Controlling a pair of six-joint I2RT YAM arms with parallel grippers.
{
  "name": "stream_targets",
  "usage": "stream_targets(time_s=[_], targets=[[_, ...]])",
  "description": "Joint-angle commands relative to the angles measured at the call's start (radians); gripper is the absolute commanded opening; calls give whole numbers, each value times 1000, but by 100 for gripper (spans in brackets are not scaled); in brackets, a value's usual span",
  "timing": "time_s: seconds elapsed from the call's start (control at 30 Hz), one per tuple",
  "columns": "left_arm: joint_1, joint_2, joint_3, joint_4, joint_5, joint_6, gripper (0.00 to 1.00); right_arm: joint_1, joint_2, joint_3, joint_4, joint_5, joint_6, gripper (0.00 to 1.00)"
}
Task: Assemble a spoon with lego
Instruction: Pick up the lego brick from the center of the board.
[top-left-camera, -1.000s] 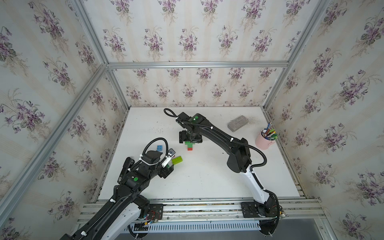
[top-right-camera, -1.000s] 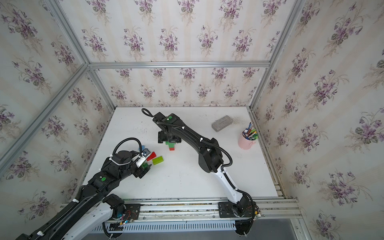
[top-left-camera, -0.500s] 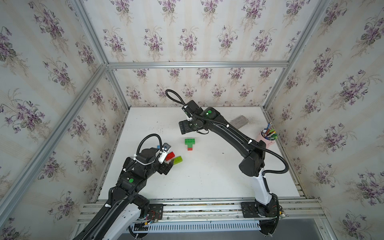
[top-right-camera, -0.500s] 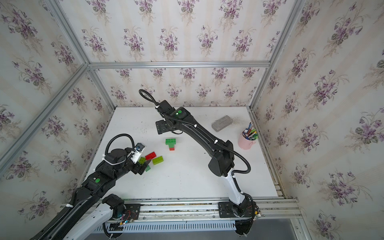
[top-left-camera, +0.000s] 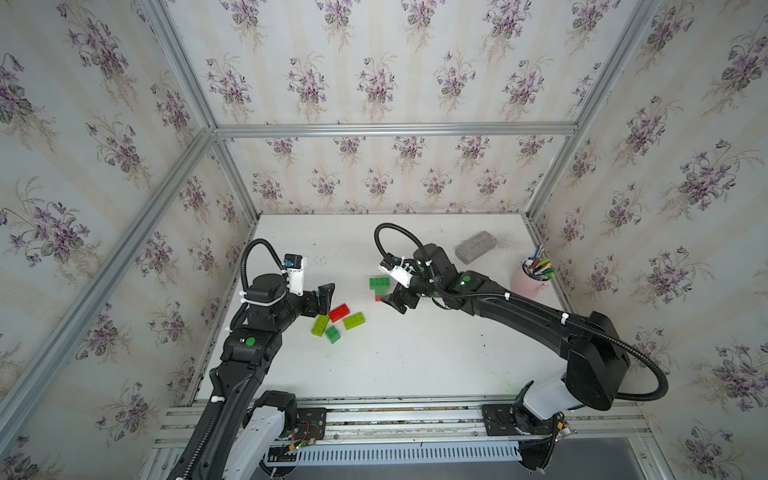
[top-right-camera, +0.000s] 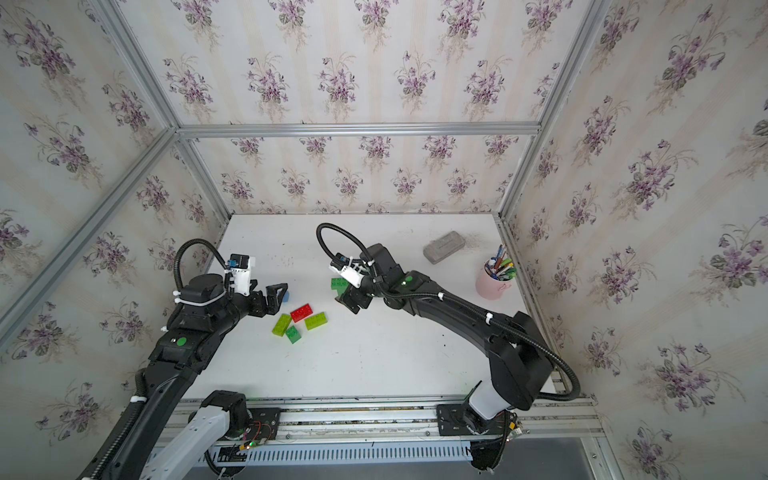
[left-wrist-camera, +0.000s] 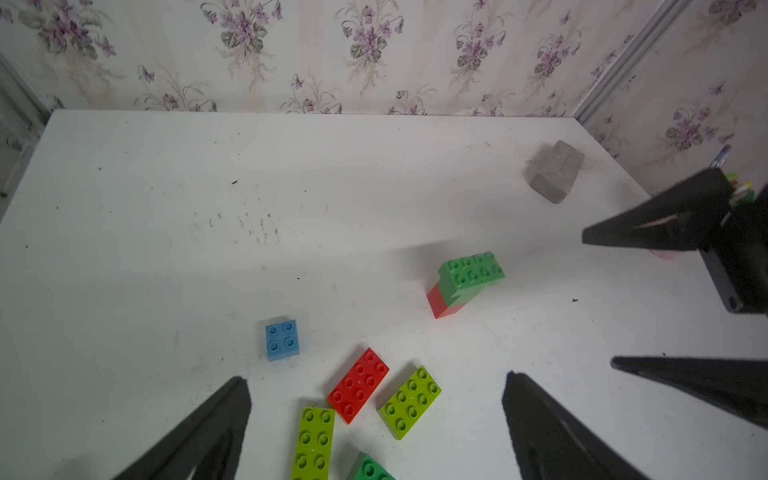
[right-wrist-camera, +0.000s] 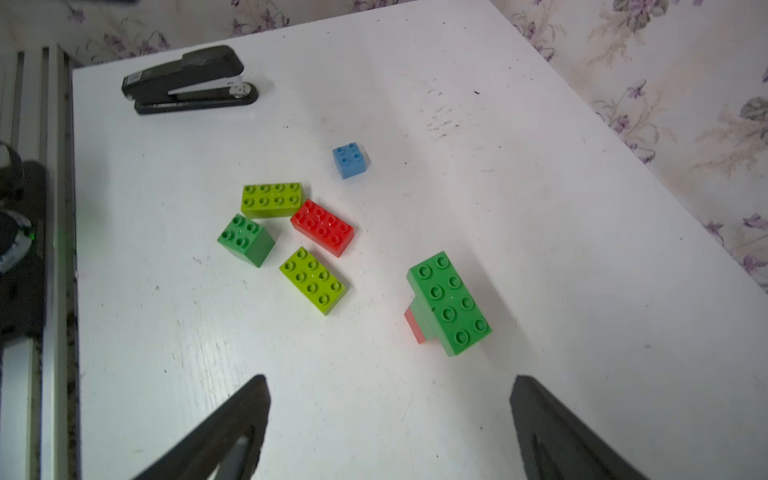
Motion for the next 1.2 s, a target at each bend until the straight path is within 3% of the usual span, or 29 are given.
stream_targets(time_s=[0.0,0.17,0.43,0.77,1.17], targets=[[82,41,21,31,129,-166,97,5,-9,-51,151,-152,-246,91],[183,99,43,31,197,-210,97,84,61,-49,119,-150,-383,89],[267,136,34,-6,240,-207,97,163,271,142,-11,-143,-455,83],[325,174,18,-47,277,-175,98,186,491,351,-140,-113,-469,65],[336,189,-4,-52,275,-156,99,186,625,489,-225,-85,-470,59]])
